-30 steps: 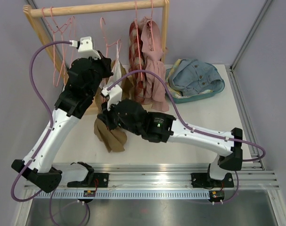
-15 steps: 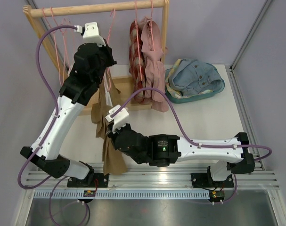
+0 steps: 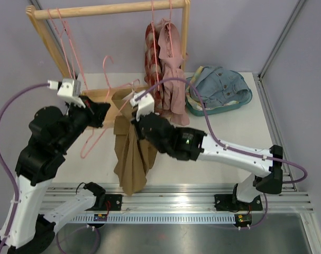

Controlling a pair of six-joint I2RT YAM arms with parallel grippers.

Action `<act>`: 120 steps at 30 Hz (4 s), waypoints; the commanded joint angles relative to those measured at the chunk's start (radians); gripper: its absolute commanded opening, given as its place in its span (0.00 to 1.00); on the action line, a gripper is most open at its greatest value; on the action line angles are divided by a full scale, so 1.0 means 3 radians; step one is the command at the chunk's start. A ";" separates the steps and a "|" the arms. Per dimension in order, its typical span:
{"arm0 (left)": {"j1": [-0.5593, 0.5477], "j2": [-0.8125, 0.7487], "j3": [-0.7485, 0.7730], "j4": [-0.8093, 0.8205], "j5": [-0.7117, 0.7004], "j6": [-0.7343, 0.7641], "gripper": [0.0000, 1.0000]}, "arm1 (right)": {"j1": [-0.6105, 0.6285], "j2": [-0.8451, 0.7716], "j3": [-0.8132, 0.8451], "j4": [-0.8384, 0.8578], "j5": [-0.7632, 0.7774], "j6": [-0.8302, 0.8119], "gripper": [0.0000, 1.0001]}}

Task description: Remove the skirt from the hanger

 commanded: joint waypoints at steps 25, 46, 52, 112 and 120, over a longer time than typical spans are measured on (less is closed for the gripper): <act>-0.0029 -0.0425 -0.0380 -0.0720 -0.0450 -0.0265 0.00 | -0.0654 -0.1582 -0.2585 0.0374 0.0028 0.0940 0.00; -0.0029 -0.0492 -0.1317 0.0058 -0.0419 -0.0582 0.00 | -0.3266 -0.0092 0.1917 -0.0609 -0.0521 -0.0317 0.00; -0.0029 -0.0471 -0.1260 -0.0024 -0.0358 -0.0592 0.00 | -0.3359 0.1049 0.4143 -0.0335 -0.0240 -0.1037 0.00; 0.1250 0.2085 0.1736 0.0350 0.0077 -0.0183 0.26 | -0.1370 -0.1983 -0.2902 0.0229 -0.0848 0.1411 0.99; 0.1209 0.1927 0.1854 0.0390 0.0766 -0.0306 0.52 | -0.1354 -0.2110 -0.2943 0.0189 -0.0813 0.1432 0.99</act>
